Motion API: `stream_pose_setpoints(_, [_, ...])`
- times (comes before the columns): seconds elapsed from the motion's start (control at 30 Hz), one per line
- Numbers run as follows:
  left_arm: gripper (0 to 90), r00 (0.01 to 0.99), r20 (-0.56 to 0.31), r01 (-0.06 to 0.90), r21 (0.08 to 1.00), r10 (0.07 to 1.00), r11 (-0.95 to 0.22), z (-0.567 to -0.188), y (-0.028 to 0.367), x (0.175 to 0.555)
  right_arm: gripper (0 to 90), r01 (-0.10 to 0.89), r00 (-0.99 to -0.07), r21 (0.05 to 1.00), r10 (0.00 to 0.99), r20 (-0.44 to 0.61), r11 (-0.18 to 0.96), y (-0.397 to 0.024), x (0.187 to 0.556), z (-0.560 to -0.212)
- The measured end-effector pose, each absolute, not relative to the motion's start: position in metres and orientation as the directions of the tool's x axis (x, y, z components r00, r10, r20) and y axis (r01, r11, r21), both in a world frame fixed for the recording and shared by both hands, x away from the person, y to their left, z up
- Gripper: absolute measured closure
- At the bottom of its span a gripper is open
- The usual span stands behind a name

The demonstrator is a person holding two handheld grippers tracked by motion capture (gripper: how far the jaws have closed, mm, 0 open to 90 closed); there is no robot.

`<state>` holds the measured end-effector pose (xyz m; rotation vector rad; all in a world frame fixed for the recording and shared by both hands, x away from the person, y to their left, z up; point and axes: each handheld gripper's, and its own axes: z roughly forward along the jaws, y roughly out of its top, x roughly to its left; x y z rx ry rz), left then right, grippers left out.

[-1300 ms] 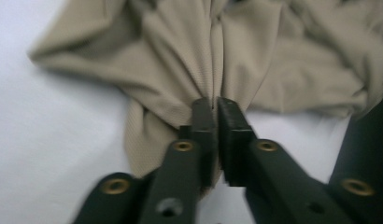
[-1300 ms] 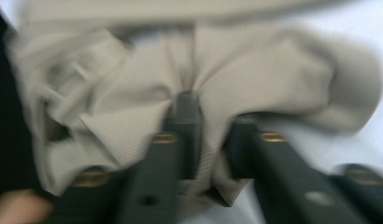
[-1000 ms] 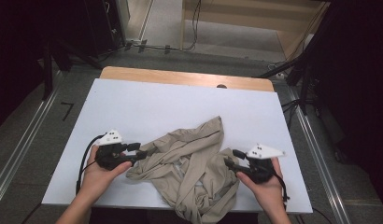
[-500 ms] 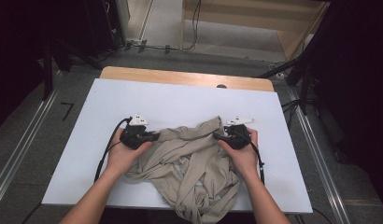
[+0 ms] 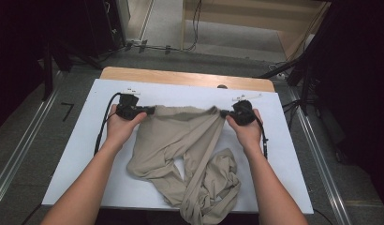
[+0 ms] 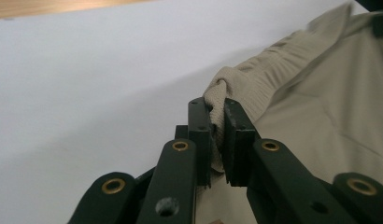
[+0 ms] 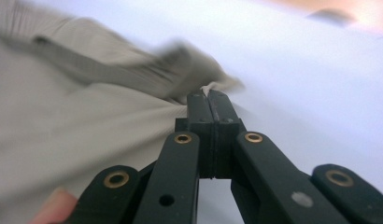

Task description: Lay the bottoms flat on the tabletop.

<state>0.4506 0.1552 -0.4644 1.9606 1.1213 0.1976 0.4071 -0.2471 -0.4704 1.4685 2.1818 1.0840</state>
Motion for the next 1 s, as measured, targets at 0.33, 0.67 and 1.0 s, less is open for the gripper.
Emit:
stream_pose_setpoints(0.33, [34.8,0.549,-0.235,0.628,0.749,0.802,-0.211,-0.471,0.174,0.431,43.6,0.695,-0.353,0.710,0.914,0.199,0.114,-0.258,0.407,-0.488])
stream_pose_setpoints(0.67, [40.2,0.599,-0.141,0.612,0.715,0.788,-0.338,-0.499,0.176,0.364,36.8,0.689,-0.461,0.682,0.874,0.154,0.243,-0.216,0.399,-0.508])
stream_pose_setpoints(1.0, [90.0,0.632,-0.149,0.616,0.693,0.761,-0.376,-0.504,0.169,0.347,87.3,0.702,-0.426,0.663,0.899,0.101,0.259,-0.216,0.378,-0.512])
